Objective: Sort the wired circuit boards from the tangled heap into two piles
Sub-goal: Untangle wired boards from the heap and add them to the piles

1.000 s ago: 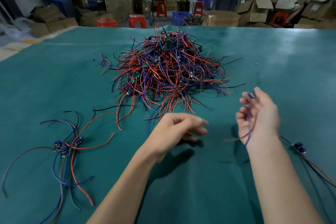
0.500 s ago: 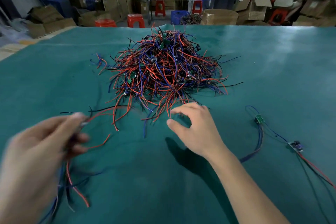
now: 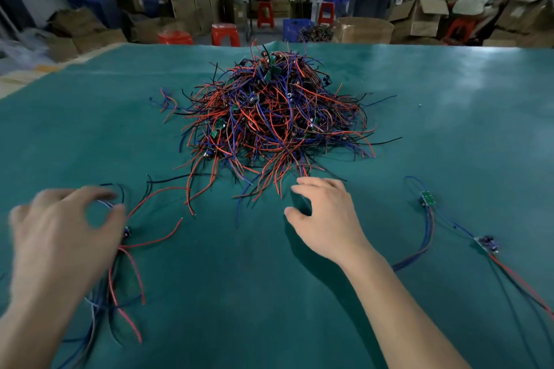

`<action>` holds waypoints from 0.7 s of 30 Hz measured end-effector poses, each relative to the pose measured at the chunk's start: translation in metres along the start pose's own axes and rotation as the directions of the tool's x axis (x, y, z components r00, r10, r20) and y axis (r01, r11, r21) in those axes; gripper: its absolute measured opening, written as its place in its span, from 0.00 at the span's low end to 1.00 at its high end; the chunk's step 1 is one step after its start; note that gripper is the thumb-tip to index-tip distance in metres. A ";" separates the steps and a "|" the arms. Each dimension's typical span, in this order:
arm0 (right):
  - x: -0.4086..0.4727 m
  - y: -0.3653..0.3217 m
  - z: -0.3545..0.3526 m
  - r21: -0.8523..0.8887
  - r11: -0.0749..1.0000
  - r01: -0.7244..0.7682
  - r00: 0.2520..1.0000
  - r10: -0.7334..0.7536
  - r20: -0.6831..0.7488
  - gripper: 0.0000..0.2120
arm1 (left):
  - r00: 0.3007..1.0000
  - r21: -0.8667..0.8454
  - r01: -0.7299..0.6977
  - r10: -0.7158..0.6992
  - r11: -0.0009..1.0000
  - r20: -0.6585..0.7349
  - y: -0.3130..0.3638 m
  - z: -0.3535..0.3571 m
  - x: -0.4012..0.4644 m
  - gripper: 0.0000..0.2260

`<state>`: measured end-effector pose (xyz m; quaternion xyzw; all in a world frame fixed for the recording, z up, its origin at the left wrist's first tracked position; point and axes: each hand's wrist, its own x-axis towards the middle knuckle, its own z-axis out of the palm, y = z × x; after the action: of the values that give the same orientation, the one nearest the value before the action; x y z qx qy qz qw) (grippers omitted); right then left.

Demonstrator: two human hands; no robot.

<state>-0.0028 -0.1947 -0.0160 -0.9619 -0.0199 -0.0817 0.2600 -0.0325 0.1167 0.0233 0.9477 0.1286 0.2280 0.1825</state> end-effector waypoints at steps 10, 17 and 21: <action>0.004 0.004 -0.006 0.139 0.989 -0.042 0.992 0.058 -0.116 0.18 | 0.892 -0.415 -0.303 0.409 0.858 0.193 0.161 0.086 -0.019 0.06; 0.019 0.002 -0.015 0.239 0.963 -0.121 0.981 0.153 -0.117 0.18 | 0.845 -0.309 -0.483 0.528 0.819 0.078 0.163 0.125 -0.040 0.05; 0.060 -0.005 -0.024 0.126 0.989 -0.071 0.985 0.090 -0.148 0.16 | 0.850 -0.318 -0.472 0.520 0.823 0.085 0.166 0.124 -0.038 0.08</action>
<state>0.0523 -0.2031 0.0168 -0.9354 0.0340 -0.1434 0.3214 0.0206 -0.0807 -0.0273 0.9276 -0.1729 0.2034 0.2613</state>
